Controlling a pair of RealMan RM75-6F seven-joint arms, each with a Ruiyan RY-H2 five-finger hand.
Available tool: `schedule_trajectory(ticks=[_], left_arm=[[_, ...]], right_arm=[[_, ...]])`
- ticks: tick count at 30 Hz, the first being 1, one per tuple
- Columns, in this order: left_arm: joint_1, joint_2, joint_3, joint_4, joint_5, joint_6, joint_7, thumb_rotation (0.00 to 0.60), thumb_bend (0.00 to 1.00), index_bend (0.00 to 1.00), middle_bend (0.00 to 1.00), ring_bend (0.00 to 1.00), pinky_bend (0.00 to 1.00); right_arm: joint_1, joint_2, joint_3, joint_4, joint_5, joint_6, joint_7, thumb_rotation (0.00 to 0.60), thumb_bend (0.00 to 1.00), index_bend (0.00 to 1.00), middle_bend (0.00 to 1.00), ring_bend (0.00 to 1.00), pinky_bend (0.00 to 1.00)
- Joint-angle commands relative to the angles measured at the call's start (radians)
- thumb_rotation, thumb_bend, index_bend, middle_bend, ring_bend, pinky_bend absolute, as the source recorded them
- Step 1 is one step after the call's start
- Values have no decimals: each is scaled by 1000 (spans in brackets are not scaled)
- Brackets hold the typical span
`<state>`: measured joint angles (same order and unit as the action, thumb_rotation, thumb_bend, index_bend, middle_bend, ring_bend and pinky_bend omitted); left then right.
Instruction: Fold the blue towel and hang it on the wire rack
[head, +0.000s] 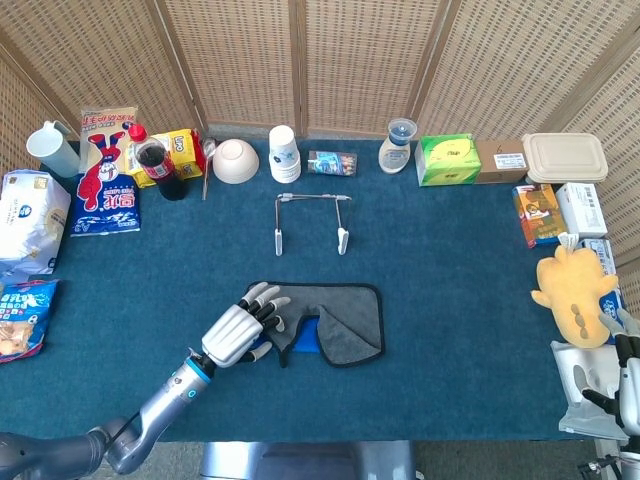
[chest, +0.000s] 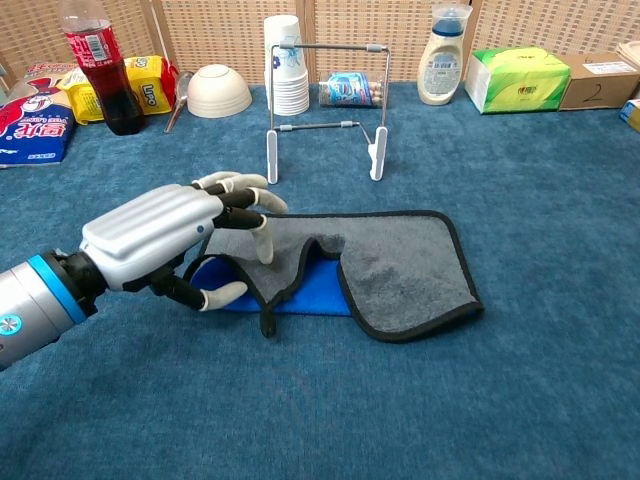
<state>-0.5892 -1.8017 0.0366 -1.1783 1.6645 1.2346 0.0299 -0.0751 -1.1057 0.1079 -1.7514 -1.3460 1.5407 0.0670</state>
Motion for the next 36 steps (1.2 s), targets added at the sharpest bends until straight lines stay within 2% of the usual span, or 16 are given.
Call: schedule_trajectory(ticks=[1, 13, 22, 36], left_arm=[[4, -9, -8, 12, -4, 6, -15, 600, 309, 456, 213, 0, 0], [25, -44, -62, 37, -85, -2, -77, 600, 343, 563, 281, 25, 0], [11, -58, -121, 64, -135, -20, -102, 600, 343, 553, 282, 26, 0], [-4, -92, -157, 128, -194, -65, -105, 600, 342, 545, 279, 25, 0]], right_arm=[[-1, 1, 0, -1, 0, 1, 1, 600, 327, 146, 73, 0, 0], [-7, 5, -2, 3, -2, 6, 9, 600, 329, 146, 73, 0, 0], [-4, 5, -1, 2, 1, 1, 5, 600, 329, 146, 74, 0, 0], [-8, 9, 0, 0, 6, 3, 3, 600, 328, 146, 73, 0, 0]])
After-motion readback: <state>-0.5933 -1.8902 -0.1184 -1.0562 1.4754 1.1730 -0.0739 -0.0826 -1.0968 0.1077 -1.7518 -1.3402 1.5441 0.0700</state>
